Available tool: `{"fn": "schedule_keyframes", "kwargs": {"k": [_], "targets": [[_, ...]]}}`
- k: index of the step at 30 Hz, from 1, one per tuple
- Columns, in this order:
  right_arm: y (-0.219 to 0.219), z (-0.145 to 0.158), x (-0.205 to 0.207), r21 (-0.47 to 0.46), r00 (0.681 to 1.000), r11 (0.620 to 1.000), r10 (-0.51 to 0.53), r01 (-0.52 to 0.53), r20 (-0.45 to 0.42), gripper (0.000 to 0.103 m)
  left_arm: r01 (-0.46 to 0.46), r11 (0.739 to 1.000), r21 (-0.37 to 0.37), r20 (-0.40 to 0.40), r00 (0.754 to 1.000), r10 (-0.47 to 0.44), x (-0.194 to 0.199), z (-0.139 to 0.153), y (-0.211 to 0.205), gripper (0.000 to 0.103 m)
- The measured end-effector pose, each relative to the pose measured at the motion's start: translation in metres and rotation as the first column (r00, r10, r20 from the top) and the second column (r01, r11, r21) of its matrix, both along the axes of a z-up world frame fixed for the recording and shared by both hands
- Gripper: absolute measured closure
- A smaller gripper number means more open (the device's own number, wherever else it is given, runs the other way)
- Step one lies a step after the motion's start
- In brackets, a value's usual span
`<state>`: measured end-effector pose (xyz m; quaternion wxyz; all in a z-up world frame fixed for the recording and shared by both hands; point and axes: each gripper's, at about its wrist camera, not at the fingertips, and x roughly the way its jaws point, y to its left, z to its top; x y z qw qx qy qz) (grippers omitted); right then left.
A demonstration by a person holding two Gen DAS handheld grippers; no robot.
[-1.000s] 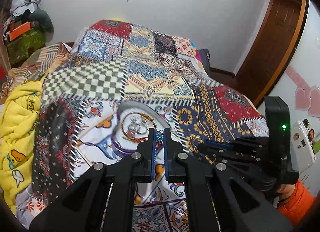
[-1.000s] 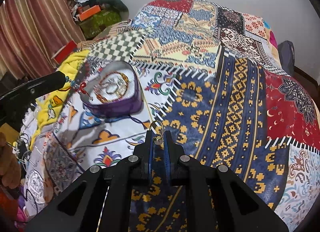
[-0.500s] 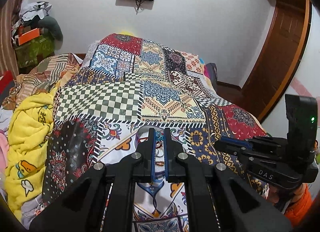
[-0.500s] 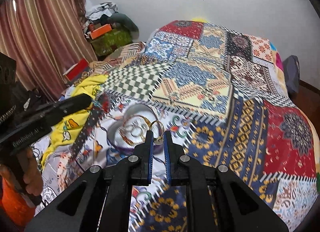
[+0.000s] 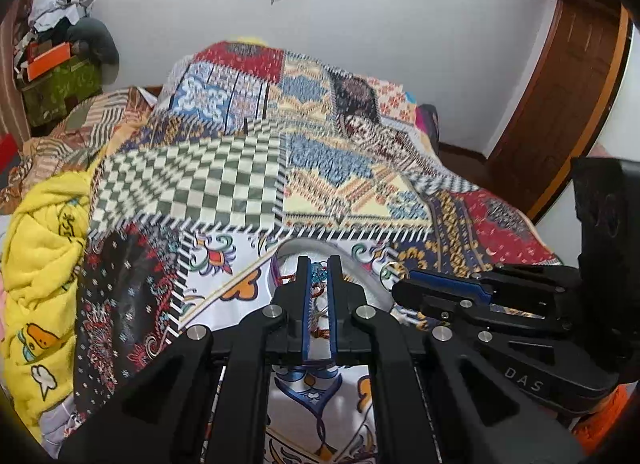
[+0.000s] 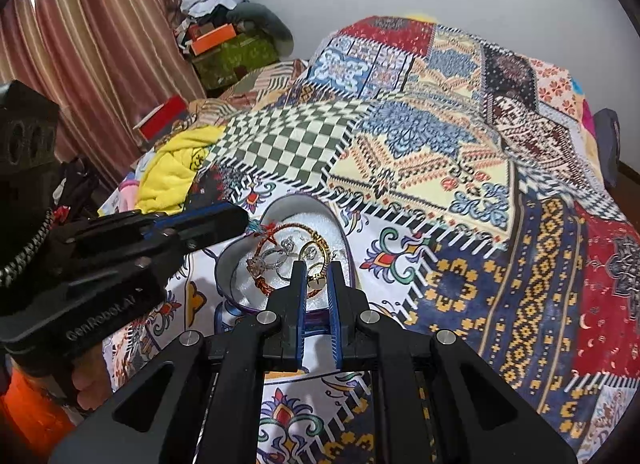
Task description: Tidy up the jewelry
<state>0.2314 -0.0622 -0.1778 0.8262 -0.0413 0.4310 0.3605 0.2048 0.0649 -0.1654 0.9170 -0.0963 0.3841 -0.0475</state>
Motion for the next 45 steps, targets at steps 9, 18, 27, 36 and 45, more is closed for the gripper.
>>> {"fn": "schedule_keyframes", "kwargs": {"k": [9, 18, 27, 36, 45], "targets": [[0.011, -0.009, 0.005, -0.023, 0.999, 0.999, 0.027, -0.028, -0.021, 0.094, 0.006, 1.000, -0.012, -0.060, 0.998, -0.007, 0.007, -0.025, 0.003, 0.098], [0.020, -0.015, 0.001, -0.075, 0.998, 0.995, 0.070, -0.070, -0.006, 0.094, 0.007, 1.000, -0.018, -0.078, 0.997, -0.008, 0.004, -0.026, 0.003, 0.098], [0.015, -0.007, -0.004, -0.085, 0.998, 0.995, 0.058, -0.056, 0.019, 0.081, 0.003, 1.000, -0.011, -0.086, 0.996, -0.004, -0.004, -0.023, 0.005, 0.081], [-0.012, 0.041, -0.016, 0.004, 0.996, 1.000, -0.017, 0.017, 0.090, 0.081, -0.003, 1.000, -0.001, -0.021, 1.000, 0.003, -0.021, 0.011, 0.005, 0.080], [-0.044, 0.117, -0.055, 0.153, 0.963, 0.985, -0.120, 0.085, 0.240, 0.081, -0.022, 0.999, 0.042, 0.154, 0.988, 0.015, -0.061, 0.083, -0.003, 0.079]]}}
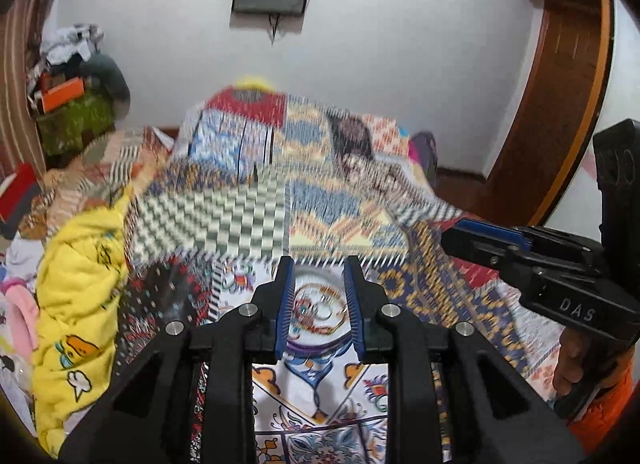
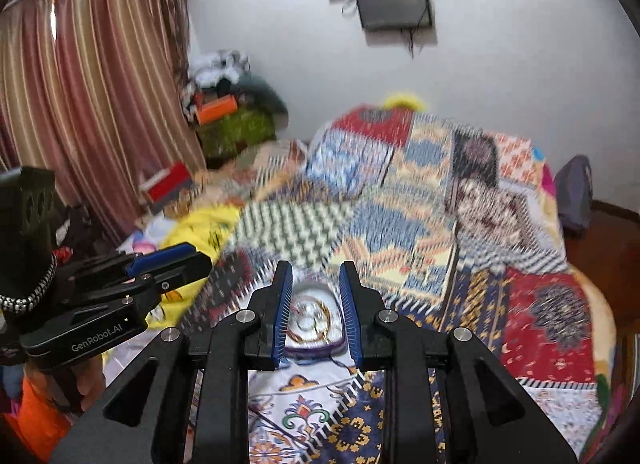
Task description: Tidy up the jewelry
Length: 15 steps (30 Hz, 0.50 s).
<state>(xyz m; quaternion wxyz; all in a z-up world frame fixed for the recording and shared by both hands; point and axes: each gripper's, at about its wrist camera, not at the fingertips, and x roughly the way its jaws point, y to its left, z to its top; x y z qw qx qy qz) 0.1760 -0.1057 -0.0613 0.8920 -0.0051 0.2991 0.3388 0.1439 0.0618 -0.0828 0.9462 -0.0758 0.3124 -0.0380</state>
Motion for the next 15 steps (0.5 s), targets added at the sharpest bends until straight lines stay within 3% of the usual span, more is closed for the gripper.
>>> {"fn": "schedule_keyframes", "kwargs": {"k": [9, 11, 13, 15], "targets": [[-0.018, 0.067, -0.070, 0.125, 0.977, 0.992, -0.052, 0.027, 0.204, 0.081, -0.024, 0.999, 0.039, 0.229, 0.973, 0.014, -0.066, 0.073, -0.015, 0.079], [-0.019, 0.074, -0.082, 0.137, 0.971, 0.990, -0.057, 0.025, 0.233, 0.078, -0.037, 0.998, 0.053, 0.280, 0.960, 0.021, -0.082, 0.087, -0.019, 0.072], [-0.021, 0.079, -0.092, 0.143, 0.961, 0.989, -0.076, 0.039, 0.265, 0.055, -0.061, 0.996, 0.063, 0.333, 0.942, 0.037, -0.098, 0.098, -0.022, 0.064], [-0.022, 0.082, -0.103, 0.148, 0.946, 0.987, -0.110, 0.067, 0.305, 0.042, -0.070, 0.996, 0.057, 0.369, 0.928, 0.044, -0.111, 0.106, -0.022, 0.057]]}}
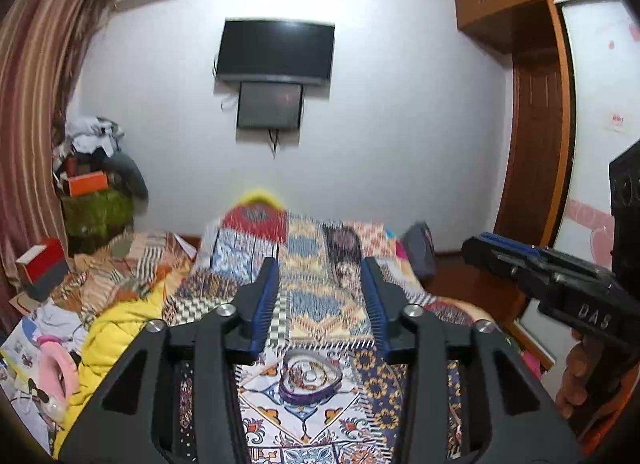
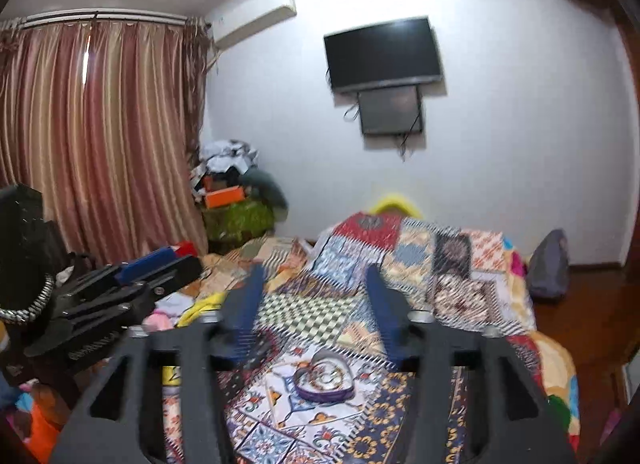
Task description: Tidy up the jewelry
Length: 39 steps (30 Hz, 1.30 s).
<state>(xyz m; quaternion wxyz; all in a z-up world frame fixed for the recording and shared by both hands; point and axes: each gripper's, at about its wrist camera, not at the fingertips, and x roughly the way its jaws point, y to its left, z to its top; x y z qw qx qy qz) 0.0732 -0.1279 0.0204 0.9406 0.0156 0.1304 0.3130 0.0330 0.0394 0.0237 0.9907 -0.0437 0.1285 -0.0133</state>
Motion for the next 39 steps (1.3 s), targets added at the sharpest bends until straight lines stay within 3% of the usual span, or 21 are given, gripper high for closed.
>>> {"fn": "schedule_keyframes", "kwargs": {"k": [6, 12, 39], "targets": [[-0.002, 0.003, -0.010, 0.014, 0.996, 0.997, -0.074, 0.074, 0.048, 0.017, -0.043, 0.999, -0.010, 0.059, 0.997, 0.043, -0.025, 0.011, 0.004, 0.034], [-0.004, 0.002, -0.011, 0.011, 0.993, 0.994, -0.110, 0.109, 0.051, 0.014, -0.096, 0.995, 0.005, 0.073, 0.993, 0.096, -0.031, 0.008, 0.007, 0.011], [-0.010, -0.005, -0.020, 0.011, 0.996, 0.996, -0.090, 0.089, 0.019, 0.014, -0.101, 0.994, 0.032, 0.073, 0.993, 0.098, -0.034, 0.001, -0.001, 0.001]]}}
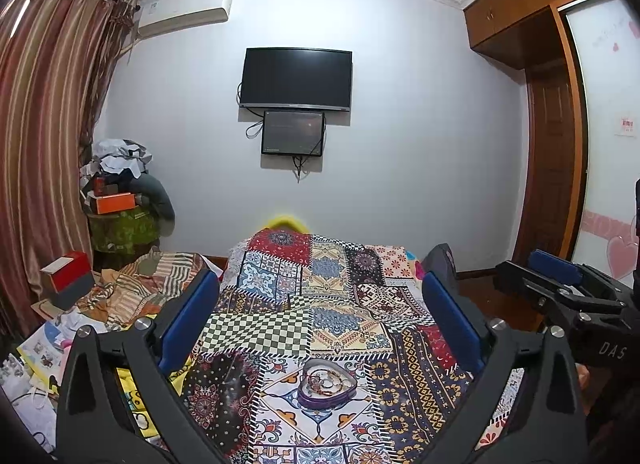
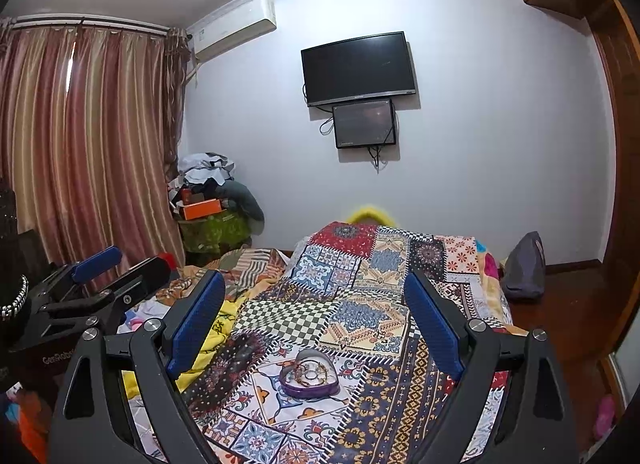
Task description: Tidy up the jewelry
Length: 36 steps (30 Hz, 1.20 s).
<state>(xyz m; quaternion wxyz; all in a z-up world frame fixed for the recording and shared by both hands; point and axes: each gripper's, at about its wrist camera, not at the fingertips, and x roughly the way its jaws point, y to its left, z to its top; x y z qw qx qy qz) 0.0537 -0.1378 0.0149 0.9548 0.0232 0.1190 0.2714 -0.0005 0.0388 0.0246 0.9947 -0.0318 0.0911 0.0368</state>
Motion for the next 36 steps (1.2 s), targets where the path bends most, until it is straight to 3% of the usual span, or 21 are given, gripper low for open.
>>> {"fn": "schedule_keyframes", "kwargs": {"k": [13, 36], "targets": [[-0.0035, 0.0007, 0.0011, 0.006, 1.000, 1.000, 0.002, -0.002, -0.016, 0.014, -0.020, 1.000, -0.013, -0.011, 1.000, 0.020, 0.0029, -0.0022, 0.0047, 0.001], [-0.0077, 0.0002, 0.0028, 0.020, 1.000, 1.000, -0.009, 0.009, -0.018, 0.013, 0.033, 0.999, -0.012, -0.026, 0.999, -0.033, 0.0038, -0.0030, 0.0021, 0.001]]}}
